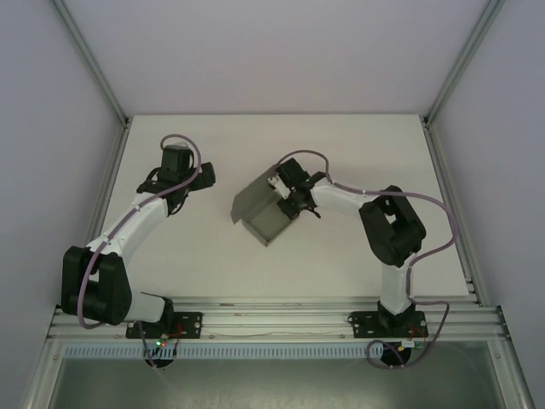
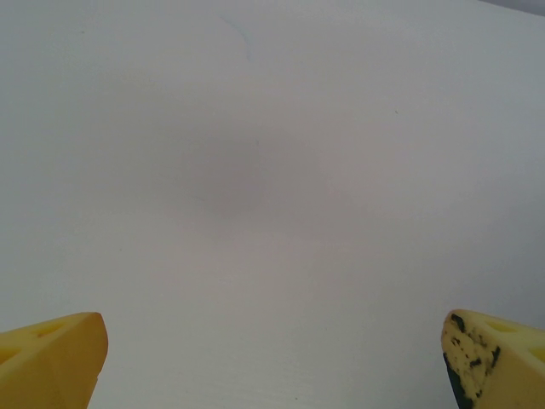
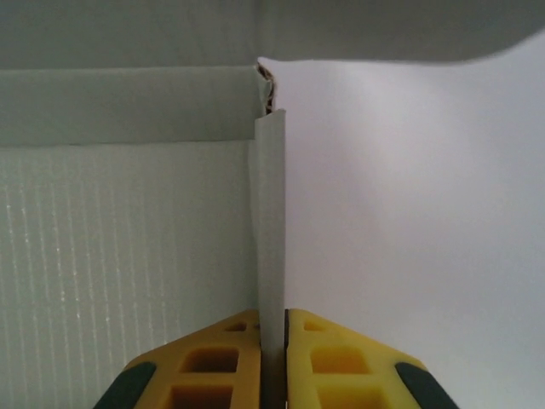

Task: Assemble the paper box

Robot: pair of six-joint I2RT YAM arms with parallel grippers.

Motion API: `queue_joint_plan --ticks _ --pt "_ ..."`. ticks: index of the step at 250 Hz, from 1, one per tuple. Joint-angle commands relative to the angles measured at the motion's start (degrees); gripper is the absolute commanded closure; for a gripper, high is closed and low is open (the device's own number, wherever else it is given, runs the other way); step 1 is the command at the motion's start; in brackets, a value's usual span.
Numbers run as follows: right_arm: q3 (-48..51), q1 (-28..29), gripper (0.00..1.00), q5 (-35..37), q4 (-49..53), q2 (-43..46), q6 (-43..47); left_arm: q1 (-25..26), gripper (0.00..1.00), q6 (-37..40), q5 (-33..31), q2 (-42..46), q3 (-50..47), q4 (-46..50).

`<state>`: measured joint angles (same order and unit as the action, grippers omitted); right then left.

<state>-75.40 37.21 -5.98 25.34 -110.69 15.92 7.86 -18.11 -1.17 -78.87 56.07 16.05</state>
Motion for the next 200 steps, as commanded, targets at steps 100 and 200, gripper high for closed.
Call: queue_joint_plan --ticks 100,200 --pt "2.97 3.99 0.76 20.61 9.65 3.95 -45.64 -0.22 0.00 4.83 9.22 -3.13 2.07 -3.01" --pt "3.75 2.15 0.17 24.55 1.30 19.38 -25.95 0.05 0.00 21.42 38.21 -2.85 3.29 -10.34"
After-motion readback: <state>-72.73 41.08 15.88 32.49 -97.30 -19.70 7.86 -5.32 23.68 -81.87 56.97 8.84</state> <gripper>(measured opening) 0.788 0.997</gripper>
